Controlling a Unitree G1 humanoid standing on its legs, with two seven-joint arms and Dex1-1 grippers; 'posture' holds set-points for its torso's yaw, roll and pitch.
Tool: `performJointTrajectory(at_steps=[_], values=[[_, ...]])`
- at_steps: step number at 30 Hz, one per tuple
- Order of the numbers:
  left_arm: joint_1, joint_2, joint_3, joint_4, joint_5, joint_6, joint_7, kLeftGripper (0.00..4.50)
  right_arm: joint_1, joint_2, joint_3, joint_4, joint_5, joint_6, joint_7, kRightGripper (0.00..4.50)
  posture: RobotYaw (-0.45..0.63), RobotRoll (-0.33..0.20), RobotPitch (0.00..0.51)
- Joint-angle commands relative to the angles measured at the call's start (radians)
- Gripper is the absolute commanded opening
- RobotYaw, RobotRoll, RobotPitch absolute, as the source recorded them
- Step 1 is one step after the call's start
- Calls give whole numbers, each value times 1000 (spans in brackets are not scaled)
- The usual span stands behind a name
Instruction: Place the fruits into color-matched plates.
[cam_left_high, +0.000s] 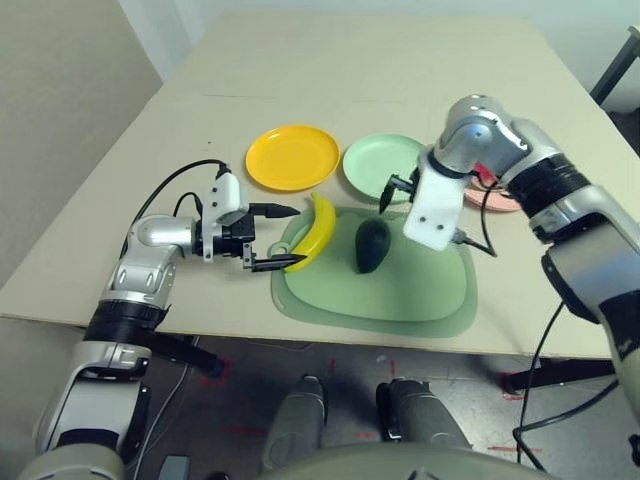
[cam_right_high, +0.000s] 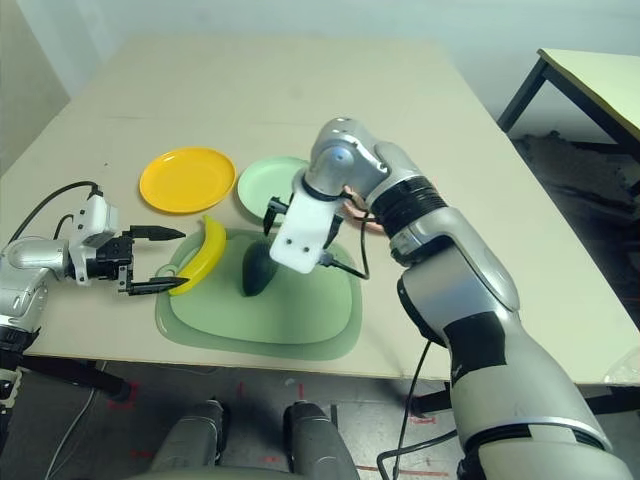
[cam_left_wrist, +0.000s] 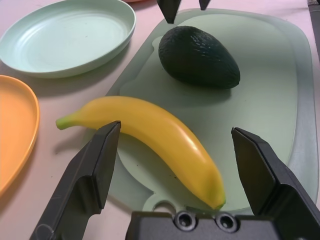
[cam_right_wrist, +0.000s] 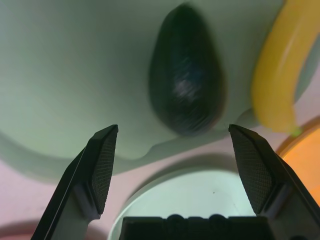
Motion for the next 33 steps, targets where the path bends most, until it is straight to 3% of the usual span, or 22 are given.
performJointTrajectory(at_steps=[1, 16, 33], values=[[13, 11, 2, 7, 16, -11, 0, 4500, -17, 12, 22, -28, 24, 28, 5, 4471, 63, 0, 150], [19, 16, -4, -3, 28, -22, -13, 4500, 20, 40, 72, -42, 9, 79, 5, 4471, 81, 0, 158], [35, 15, 0, -28, 22, -13, -8, 4500, 20, 124, 61, 76, -83, 111, -52, 4471, 96, 0, 161]])
